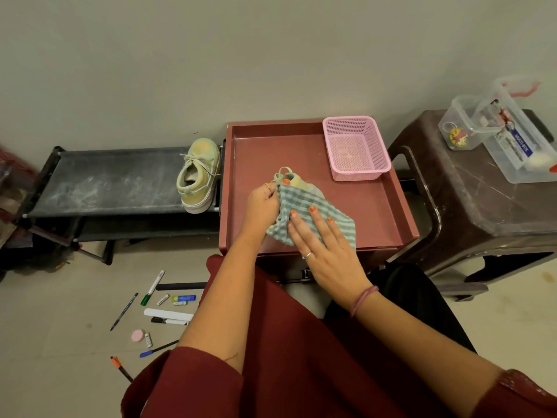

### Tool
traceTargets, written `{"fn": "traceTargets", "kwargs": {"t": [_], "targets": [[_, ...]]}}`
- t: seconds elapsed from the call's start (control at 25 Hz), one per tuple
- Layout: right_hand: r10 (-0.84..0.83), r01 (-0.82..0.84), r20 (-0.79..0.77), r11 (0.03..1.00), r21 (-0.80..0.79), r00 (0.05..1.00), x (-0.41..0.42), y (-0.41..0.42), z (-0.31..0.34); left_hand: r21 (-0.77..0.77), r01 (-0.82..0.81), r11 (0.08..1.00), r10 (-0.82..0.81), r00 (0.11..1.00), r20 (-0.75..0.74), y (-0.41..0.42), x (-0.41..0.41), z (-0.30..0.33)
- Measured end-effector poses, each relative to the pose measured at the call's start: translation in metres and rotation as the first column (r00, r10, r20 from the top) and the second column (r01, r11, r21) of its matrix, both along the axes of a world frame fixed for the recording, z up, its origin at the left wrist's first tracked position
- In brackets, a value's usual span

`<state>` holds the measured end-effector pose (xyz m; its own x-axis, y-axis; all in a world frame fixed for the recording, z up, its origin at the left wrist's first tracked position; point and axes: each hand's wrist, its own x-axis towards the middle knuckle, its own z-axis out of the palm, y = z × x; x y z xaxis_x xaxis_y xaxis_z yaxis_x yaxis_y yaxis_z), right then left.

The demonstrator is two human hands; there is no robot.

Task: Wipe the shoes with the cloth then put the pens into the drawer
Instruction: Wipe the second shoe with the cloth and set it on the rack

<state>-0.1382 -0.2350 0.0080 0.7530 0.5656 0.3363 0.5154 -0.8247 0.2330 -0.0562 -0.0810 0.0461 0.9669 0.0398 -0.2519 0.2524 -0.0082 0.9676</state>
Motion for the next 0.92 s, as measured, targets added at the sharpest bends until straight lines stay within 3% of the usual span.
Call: {"fn": "traceTargets", "kwargs": {"t": [0.2, 0.32, 0.44, 0.52, 0.56, 0.64, 0.72, 0.84, 0.88, 0.92], "targets": [[0.221, -0.195, 0.103, 0.958, -0.210, 0.970, 0.005, -0.020, -0.009, 0.113, 0.019, 0.993, -0.028, 0.997, 0.075, 0.002, 0.001, -0.002], [0.243, -0.214, 0.129, 0.956, -0.201, 0.962, 0.010, -0.024, -0.002, 0.135, 0.009, 0.991, -0.020, 0.996, 0.081, -0.001, 0.004, 0.002], [0.269, -0.260, 0.135, 0.962, -0.078, 0.954, 0.016, -0.029, 0.009, 0.126, 0.014, 0.992, -0.025, 0.996, 0.084, -0.003, 0.003, 0.001], [0.188, -0.191, 0.035, 0.964, 0.183, 0.982, 0.023, -0.034, 0.013, 0.128, 0.012, 0.992, -0.024, 0.995, 0.094, 0.000, 0.005, -0.004], [0.096, -0.059, -0.082, 0.929, 0.364, 0.992, 0.029, -0.036, 0.015, 0.125, 0.000, 0.992, -0.012, 0.996, 0.093, 0.001, 0.005, -0.007], [-0.015, 0.275, -0.414, 0.769, 0.577, 0.910, 0.041, -0.040, 0.020, 0.115, -0.032, 0.993, 0.023, 0.996, 0.082, 0.000, 0.001, -0.011], [0.032, 0.497, -0.624, 0.572, 0.652, 0.781, 0.042, -0.033, 0.022, 0.093, -0.042, 0.995, 0.034, 0.996, 0.081, 0.001, -0.004, -0.014], [0.272, 0.718, -0.695, 0.019, 0.695, 0.665, 0.040, -0.016, 0.032, 0.040, -0.067, 0.997, 0.063, 0.993, 0.097, 0.003, -0.012, -0.022], [0.282, 0.727, -0.678, -0.125, 0.675, 0.678, 0.042, -0.016, 0.037, 0.014, -0.081, 0.997, 0.079, 0.991, 0.108, 0.003, -0.015, -0.025], [0.260, 0.717, -0.671, -0.186, 0.671, 0.695, 0.045, -0.017, 0.042, -0.002, -0.094, 0.996, 0.094, 0.988, 0.119, 0.002, -0.019, -0.028]]}}
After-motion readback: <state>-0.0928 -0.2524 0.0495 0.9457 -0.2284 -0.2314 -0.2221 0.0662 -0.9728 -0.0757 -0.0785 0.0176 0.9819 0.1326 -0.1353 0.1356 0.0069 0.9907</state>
